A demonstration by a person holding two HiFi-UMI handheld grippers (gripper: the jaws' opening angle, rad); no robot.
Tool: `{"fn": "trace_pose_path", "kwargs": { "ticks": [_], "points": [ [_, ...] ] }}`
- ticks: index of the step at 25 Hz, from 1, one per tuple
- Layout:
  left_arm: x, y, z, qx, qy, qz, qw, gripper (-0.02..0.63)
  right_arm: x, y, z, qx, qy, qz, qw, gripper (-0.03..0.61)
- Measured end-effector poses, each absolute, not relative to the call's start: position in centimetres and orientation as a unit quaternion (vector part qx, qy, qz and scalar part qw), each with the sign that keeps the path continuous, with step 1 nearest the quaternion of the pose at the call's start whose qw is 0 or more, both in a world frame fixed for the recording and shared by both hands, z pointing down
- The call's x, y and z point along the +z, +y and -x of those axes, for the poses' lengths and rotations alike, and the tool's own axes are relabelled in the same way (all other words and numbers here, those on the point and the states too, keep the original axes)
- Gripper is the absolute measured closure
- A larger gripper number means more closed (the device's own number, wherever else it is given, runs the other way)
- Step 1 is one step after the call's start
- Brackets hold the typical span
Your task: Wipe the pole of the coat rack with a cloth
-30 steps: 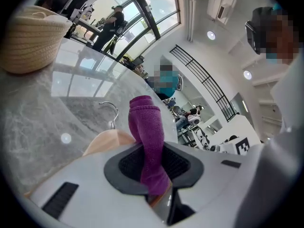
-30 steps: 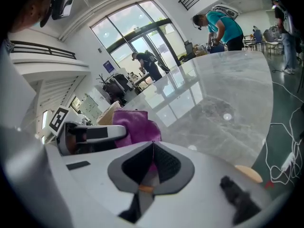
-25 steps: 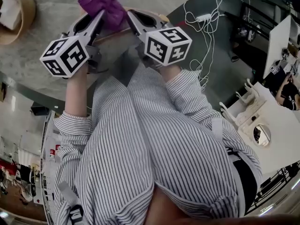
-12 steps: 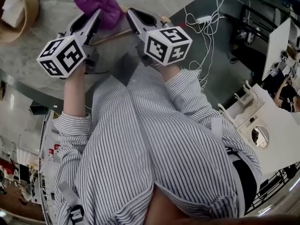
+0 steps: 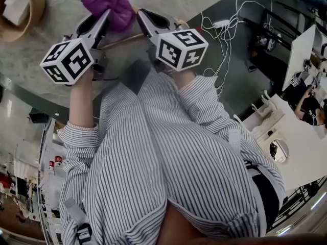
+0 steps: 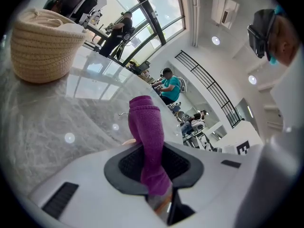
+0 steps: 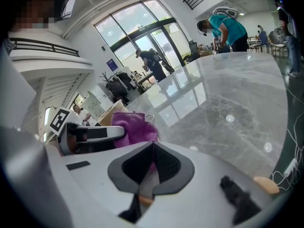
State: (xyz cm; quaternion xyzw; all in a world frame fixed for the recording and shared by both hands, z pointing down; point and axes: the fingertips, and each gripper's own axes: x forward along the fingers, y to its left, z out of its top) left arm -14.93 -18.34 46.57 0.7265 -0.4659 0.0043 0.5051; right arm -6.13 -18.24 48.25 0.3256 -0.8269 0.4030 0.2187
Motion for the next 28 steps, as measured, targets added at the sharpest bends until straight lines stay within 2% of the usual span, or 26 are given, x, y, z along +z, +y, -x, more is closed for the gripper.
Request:
{"fn": "trace_pose_path", "kwargs": {
  "ticks": [28],
  "points": [
    [46.2, -13.2, 18.4, -0.042, -0.545, -0.670, 0.502, 0.516, 47.6, -14.3, 10.3, 0.381, -0.859, -0.234, 0.251, 0.562]
  ]
}}
